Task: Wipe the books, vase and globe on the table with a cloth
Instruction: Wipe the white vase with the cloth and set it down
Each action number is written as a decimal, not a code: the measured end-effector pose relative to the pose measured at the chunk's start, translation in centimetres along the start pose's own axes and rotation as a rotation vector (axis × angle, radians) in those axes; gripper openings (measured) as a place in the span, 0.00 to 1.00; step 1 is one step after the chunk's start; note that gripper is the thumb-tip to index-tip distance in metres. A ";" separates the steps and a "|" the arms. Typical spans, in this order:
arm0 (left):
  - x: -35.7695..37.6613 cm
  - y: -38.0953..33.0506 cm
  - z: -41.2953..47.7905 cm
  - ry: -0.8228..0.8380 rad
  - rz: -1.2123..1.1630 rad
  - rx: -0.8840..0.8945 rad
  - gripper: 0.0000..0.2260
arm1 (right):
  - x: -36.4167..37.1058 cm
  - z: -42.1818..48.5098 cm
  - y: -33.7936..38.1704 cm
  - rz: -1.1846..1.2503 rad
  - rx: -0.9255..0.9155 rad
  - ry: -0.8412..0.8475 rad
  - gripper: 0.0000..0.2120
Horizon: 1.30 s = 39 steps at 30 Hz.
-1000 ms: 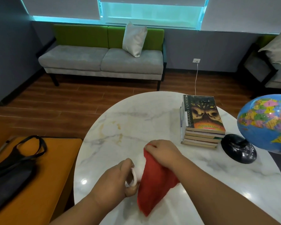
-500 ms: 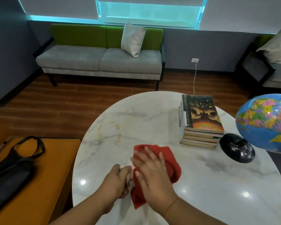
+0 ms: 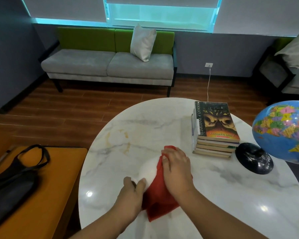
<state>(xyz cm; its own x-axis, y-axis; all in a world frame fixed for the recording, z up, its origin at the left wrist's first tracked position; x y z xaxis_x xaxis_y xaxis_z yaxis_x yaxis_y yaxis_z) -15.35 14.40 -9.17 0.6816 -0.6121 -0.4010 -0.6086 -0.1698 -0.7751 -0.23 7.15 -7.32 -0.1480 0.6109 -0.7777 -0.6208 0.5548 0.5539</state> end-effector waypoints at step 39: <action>2.2 -0.7 -0.4 0.198 -0.218 -0.272 0.24 | 3.6 -5.6 0.1 0.859 1.011 0.406 0.20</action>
<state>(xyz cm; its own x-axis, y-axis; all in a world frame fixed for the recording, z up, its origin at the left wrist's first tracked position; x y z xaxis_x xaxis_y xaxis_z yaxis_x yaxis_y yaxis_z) -13.57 12.91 -9.32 0.7310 -0.6719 -0.1189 -0.5621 -0.4942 -0.6632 -5.12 6.27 -11.76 -0.5154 0.8567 -0.0220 0.5729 0.3635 0.7346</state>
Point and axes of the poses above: each hand's wrist, its own z-axis towards the middle knuckle, its own x-axis out of the palm, y = z × x, the point moved 4 cm from there along z, towards the middle knuckle, and after that the axes turned 9 degrees about -y, right-handed, at the moved point
